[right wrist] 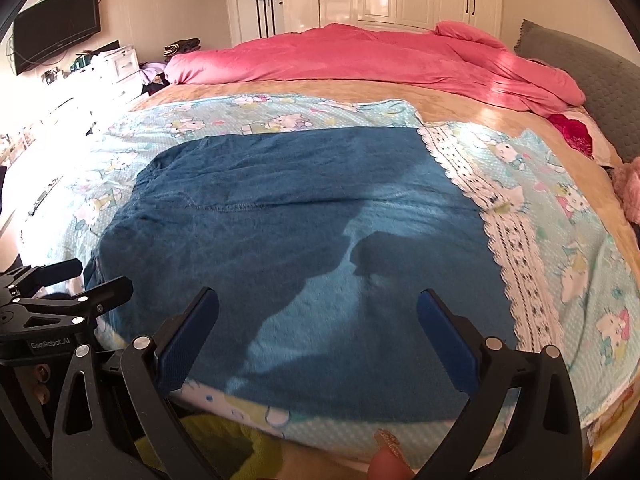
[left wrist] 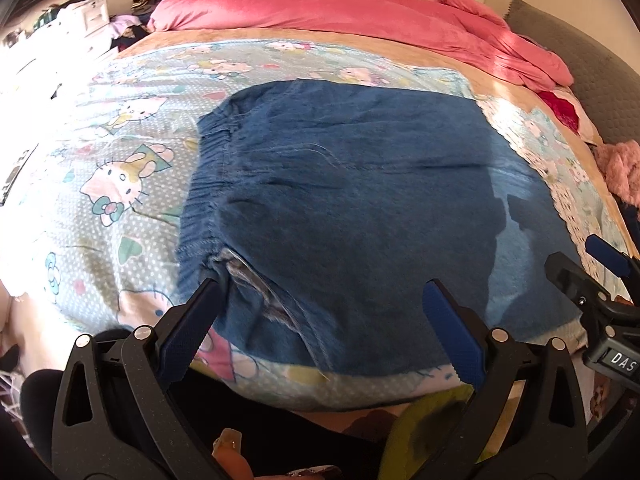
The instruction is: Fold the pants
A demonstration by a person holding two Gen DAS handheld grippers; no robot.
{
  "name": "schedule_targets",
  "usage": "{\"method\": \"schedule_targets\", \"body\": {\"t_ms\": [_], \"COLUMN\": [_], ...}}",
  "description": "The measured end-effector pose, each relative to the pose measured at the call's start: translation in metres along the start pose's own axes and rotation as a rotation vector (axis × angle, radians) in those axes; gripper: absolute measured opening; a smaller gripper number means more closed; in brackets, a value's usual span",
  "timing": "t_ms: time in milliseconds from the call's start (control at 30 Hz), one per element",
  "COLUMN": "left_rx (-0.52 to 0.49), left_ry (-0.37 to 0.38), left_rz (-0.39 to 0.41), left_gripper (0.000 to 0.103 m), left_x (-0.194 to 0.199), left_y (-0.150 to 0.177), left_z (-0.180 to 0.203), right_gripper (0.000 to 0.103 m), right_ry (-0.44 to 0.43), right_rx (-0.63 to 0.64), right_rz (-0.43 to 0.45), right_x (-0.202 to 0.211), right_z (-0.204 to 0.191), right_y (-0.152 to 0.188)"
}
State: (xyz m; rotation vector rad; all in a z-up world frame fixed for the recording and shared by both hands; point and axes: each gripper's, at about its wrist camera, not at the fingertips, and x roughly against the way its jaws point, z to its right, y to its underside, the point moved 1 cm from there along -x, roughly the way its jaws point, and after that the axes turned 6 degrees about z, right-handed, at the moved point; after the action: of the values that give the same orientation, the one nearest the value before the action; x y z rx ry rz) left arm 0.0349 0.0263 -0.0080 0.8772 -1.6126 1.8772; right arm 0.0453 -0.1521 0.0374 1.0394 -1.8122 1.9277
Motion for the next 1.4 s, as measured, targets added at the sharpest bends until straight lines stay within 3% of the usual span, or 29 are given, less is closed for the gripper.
{"method": "schedule_targets", "body": {"t_ms": [533,867,1033,1200,1400], "left_rx": [0.095,0.076,0.075,0.051,0.032], "left_ry": [-0.054,-0.062,-0.04,-0.087,-0.074], "left_rz": [0.009,-0.01,-0.046,-0.09,-0.092], "left_gripper": [0.095,0.095,0.095,0.095,0.095], "left_x": [-0.032,-0.069,-0.092,-0.122,-0.146], "left_y": [-0.051,-0.098,-0.114,-0.124,-0.129], "left_z": [-0.062,-0.089,-0.097,-0.106,-0.112], "right_gripper": [0.099,0.099,0.099,0.099,0.099], "right_ry": [-0.069,-0.135,-0.148,-0.169,-0.187], "right_rx": [0.056,0.163,0.296,0.334,0.422], "right_rz": [-0.027,-0.064,-0.05,-0.13,-0.189], "right_x": [-0.06,-0.121,-0.157,-0.206,-0.249], "right_z": [-0.013,-0.035,-0.057,-0.064,-0.077], "right_y": [-0.06,-0.116,-0.135,-0.147,-0.161]}}
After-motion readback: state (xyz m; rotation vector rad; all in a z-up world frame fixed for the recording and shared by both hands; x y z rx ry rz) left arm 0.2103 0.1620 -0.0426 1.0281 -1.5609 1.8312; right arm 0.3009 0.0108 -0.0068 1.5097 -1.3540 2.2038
